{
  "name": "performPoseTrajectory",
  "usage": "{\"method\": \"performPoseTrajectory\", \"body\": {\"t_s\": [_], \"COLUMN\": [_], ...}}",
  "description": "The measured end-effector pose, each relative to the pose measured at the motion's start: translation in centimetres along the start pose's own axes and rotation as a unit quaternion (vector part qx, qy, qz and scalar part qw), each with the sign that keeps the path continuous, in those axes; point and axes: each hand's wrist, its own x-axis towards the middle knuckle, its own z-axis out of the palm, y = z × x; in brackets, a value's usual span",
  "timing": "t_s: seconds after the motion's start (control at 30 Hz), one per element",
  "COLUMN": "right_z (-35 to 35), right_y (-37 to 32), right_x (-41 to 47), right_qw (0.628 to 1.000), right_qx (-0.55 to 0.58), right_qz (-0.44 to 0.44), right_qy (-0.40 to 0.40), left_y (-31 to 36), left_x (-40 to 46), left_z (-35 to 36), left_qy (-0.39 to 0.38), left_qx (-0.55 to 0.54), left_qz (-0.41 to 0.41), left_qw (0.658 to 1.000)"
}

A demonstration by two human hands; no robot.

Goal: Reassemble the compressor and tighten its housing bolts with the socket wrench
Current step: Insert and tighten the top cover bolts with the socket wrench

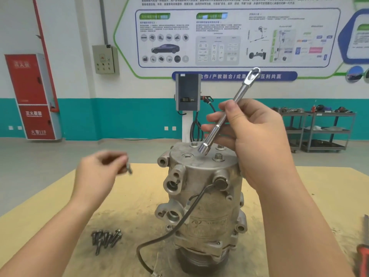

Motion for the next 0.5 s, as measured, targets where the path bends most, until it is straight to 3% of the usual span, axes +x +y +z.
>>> {"method": "performPoseTrajectory", "body": {"t_s": [0.07,0.13,0.33,0.5], "right_z": [0.0,-0.1,-0.4,-0.5], "right_y": [0.2,0.3,0.3,0.3], "right_x": [0.1,0.2,0.4,0.5], "right_qw": [1.0,0.999,0.996,0.995], "right_qx": [0.014,0.031,0.083,0.096], "right_qz": [-0.004,0.0,0.023,0.028], "right_qy": [0.016,0.022,0.031,0.023], "left_y": [5.7,9.6,10.7,10.2], "left_x": [-0.6,-1.7,-2.6,-2.3], "left_z": [0.3,1.5,4.1,3.4], "left_qy": [0.012,-0.031,-0.1,-0.099], "left_qx": [-0.178,-0.22,-0.037,-0.026], "left_qz": [0.087,0.171,0.26,0.284], "left_qw": [0.98,0.96,0.96,0.953]}}
